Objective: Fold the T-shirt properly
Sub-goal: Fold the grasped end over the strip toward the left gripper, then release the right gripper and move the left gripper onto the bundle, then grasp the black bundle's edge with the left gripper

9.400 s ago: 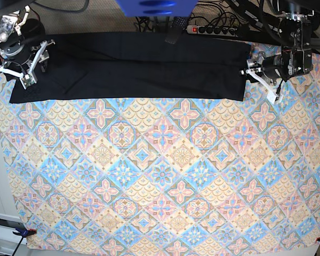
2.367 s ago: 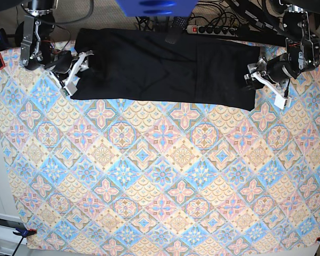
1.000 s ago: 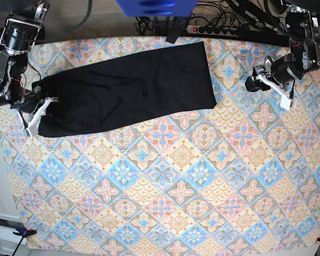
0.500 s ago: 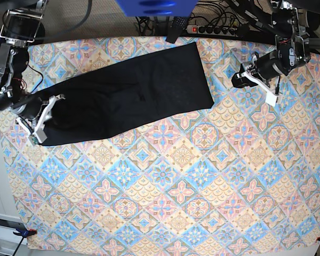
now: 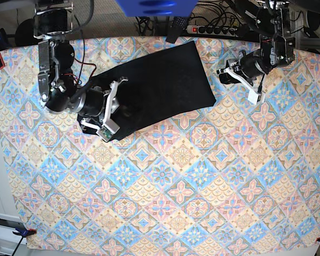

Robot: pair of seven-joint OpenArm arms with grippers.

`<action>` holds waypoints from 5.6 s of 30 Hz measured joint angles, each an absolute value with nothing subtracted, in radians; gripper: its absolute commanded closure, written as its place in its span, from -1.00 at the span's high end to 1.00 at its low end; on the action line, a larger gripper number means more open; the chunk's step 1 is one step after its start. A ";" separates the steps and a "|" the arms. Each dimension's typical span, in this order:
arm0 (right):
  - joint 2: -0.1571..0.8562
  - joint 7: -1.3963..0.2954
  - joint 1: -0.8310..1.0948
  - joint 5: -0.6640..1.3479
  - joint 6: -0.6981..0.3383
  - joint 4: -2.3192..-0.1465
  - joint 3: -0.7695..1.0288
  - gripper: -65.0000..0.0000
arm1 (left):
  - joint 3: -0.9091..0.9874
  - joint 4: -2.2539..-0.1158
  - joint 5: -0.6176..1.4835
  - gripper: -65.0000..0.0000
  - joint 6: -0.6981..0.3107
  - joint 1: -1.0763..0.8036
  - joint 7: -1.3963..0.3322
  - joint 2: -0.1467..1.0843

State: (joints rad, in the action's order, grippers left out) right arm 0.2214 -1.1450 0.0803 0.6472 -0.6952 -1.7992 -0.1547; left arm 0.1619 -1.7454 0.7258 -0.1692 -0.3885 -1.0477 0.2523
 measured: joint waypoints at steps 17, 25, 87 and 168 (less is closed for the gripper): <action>0.114 -1.128 -0.090 0.255 -0.699 -1.708 -0.733 -0.92 | 0.104 -1.727 0.663 -0.83 -0.162 -0.395 -1.006 0.252; 0.117 -1.130 -0.096 0.182 -0.699 -1.691 -0.816 -0.30 | 0.105 -1.727 0.666 -0.83 -0.162 -0.394 -1.005 0.252; 0.302 -1.108 0.017 0.390 -0.699 -1.880 -0.477 -0.57 | 0.107 -1.729 0.673 -0.83 -0.165 -0.388 -1.006 0.252; 0.540 -1.112 0.076 0.295 -0.696 -1.947 -0.749 -0.40 | -0.454 -2.024 0.494 0.17 -0.304 -0.126 -1.019 0.650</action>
